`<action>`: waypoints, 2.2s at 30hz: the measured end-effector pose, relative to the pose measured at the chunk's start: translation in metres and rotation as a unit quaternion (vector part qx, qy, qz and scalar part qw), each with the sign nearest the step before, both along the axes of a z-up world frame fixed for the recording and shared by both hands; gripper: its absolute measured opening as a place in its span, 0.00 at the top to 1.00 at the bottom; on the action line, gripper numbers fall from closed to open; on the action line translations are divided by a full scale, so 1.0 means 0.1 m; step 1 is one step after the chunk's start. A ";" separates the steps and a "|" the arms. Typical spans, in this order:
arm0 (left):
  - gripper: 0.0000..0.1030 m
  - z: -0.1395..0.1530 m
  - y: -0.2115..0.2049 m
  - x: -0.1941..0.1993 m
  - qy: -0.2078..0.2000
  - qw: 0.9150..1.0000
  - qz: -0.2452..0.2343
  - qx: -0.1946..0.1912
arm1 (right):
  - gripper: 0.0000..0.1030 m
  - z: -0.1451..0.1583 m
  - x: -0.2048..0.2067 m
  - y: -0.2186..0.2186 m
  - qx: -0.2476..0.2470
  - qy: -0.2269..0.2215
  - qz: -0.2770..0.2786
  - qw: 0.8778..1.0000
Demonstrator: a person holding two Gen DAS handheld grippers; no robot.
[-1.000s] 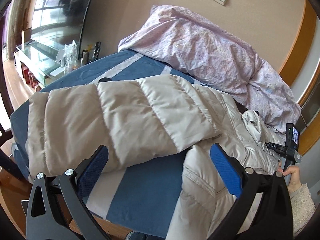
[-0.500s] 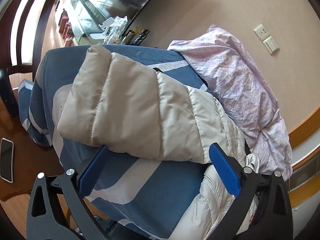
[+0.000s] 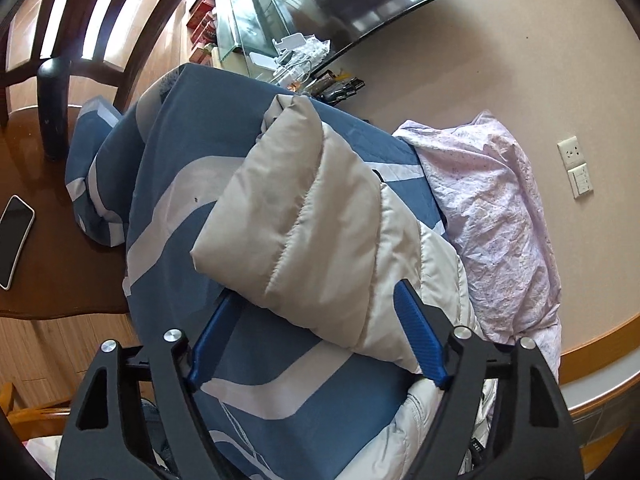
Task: Fold large clothes
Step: 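Grasp the other sleeve with the left gripper while the right gripper pins the jacket, then fold the held sleeve over the jacket body with the left gripper and release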
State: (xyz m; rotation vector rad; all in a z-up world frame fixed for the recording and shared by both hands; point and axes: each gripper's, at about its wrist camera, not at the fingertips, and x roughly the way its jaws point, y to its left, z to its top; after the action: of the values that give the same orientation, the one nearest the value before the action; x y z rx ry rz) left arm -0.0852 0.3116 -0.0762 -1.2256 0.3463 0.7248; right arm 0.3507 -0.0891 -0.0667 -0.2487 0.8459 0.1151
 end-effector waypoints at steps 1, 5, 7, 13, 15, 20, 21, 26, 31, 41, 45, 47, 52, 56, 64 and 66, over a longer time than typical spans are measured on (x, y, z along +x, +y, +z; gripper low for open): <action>0.26 0.00 0.01 0.00 -0.003 1.000 0.001 -0.003 | 0.62 0.00 0.00 0.00 0.000 0.000 0.000 1.000; 0.28 0.01 0.03 0.00 -0.014 1.000 0.005 -0.006 | 0.62 0.00 0.00 0.00 0.001 -0.001 0.000 1.000; 0.31 0.05 0.04 -0.01 -0.019 1.000 0.009 0.002 | 0.62 0.00 0.00 0.00 0.002 -0.002 0.001 1.000; 0.51 0.02 0.14 -0.05 -0.014 0.999 0.034 0.005 | 0.62 0.00 -0.01 -0.01 0.002 -0.002 0.001 1.000; 0.56 -0.03 0.17 -0.07 -0.015 0.999 0.046 -0.002 | 0.62 0.00 -0.01 -0.01 0.001 -0.003 0.001 1.000; 0.79 -0.11 0.23 -0.08 -0.014 0.998 0.061 -0.010 | 0.62 0.00 -0.01 0.00 0.000 -0.004 0.003 1.000; 0.82 -0.12 0.24 -0.08 -0.018 0.998 0.061 -0.009 | 0.62 -0.01 -0.01 -0.01 0.001 -0.004 0.003 1.000; 0.87 0.03 0.28 -0.05 -0.029 0.998 0.054 0.017 | 0.62 -0.01 -0.01 0.00 0.001 -0.005 0.004 1.000; 0.88 0.41 0.30 0.07 -0.046 0.996 0.035 0.070 | 0.62 -0.01 -0.02 -0.01 -0.001 -0.006 0.004 1.000; 0.89 1.50 0.01 0.82 -0.099 0.970 -0.083 0.204 | 0.61 -0.02 -0.01 0.02 -0.007 -0.011 0.006 1.000; 0.89 1.77 -0.25 1.16 -0.119 0.954 -0.143 0.234 | 0.61 -0.03 -0.02 0.02 -0.007 -0.012 0.006 1.000; 0.89 1.87 -0.41 1.35 -0.129 0.945 -0.177 0.243 | 0.61 -0.03 -0.01 0.02 -0.007 -0.012 0.006 1.000; 0.89 2.02 -0.94 1.92 -0.161 0.915 -0.279 0.243 | 0.61 -0.03 -0.01 0.02 -0.007 -0.010 0.006 1.000; 0.89 2.03 -1.46 2.35 -0.172 0.885 -0.355 0.248 | 0.60 0.01 0.03 -0.02 0.007 0.004 0.007 1.000; 0.89 1.80 -2.31 2.98 -0.165 0.849 -0.451 0.220 | 0.50 0.10 0.05 -0.21 0.083 0.036 0.018 0.996; 0.89 1.69 -2.44 3.12 -0.150 0.846 -0.464 0.215 | 0.50 0.15 0.04 -0.28 0.104 0.039 0.018 0.994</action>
State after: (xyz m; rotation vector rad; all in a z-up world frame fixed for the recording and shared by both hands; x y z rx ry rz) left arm 0.2271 0.0677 0.0933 -0.5937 0.4314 -0.2344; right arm 0.3543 -0.1172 -0.0521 -0.0645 0.9006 0.2460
